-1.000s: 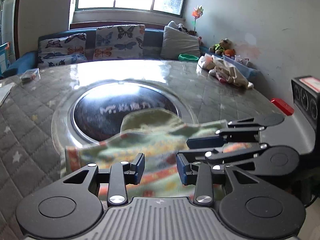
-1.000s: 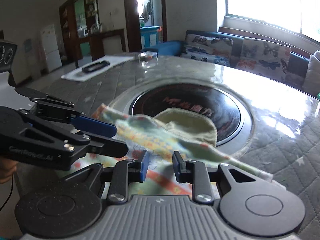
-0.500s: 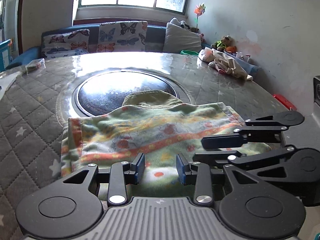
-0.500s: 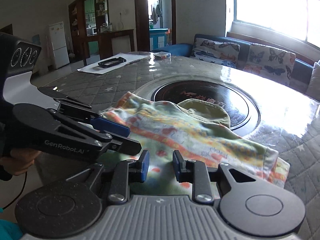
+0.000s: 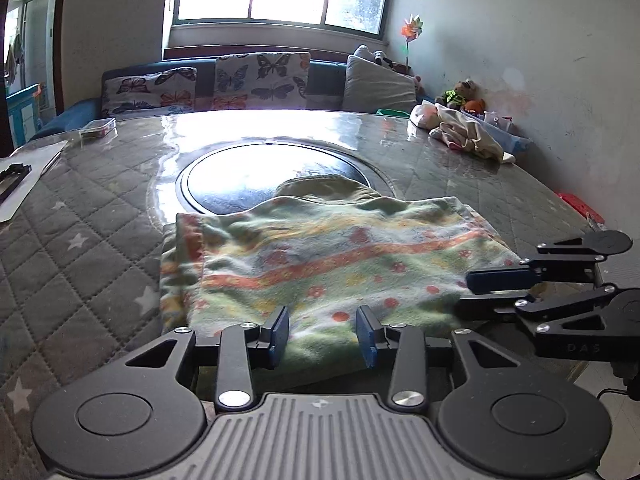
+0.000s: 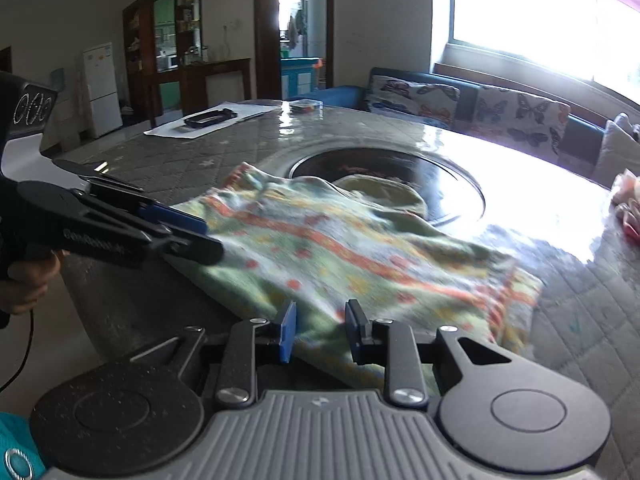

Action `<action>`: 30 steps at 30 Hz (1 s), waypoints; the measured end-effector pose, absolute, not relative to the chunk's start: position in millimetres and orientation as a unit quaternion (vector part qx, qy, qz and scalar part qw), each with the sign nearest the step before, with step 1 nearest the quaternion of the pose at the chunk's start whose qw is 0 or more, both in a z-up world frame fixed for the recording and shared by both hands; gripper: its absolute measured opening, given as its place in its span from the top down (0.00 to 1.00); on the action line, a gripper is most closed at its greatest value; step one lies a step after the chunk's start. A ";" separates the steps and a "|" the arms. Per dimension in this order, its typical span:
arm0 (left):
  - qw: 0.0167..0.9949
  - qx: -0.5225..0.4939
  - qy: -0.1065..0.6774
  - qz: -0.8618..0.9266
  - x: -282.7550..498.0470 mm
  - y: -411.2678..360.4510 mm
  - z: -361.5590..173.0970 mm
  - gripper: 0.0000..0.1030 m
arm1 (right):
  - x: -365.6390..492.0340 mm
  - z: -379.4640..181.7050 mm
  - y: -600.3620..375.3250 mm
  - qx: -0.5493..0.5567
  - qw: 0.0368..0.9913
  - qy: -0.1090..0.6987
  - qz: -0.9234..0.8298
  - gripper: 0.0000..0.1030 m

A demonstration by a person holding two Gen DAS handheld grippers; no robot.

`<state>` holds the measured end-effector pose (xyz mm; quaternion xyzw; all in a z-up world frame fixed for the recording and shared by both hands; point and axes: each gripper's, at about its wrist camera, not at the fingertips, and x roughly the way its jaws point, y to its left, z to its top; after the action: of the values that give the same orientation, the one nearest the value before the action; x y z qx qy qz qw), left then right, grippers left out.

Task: Fold clothes

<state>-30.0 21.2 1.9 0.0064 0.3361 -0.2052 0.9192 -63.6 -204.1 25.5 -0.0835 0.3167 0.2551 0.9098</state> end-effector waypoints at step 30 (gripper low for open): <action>0.922 -0.017 0.341 -0.183 2.7 36.6 12.6 0.60 | -27.7 29.8 -252.4 -0.040 0.919 0.341 0.196 0.76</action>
<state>2.7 36.6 12.6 -0.0167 0.3406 -0.1831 0.9220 -27.7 -252.4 29.8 -0.0396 0.3409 0.1959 0.9186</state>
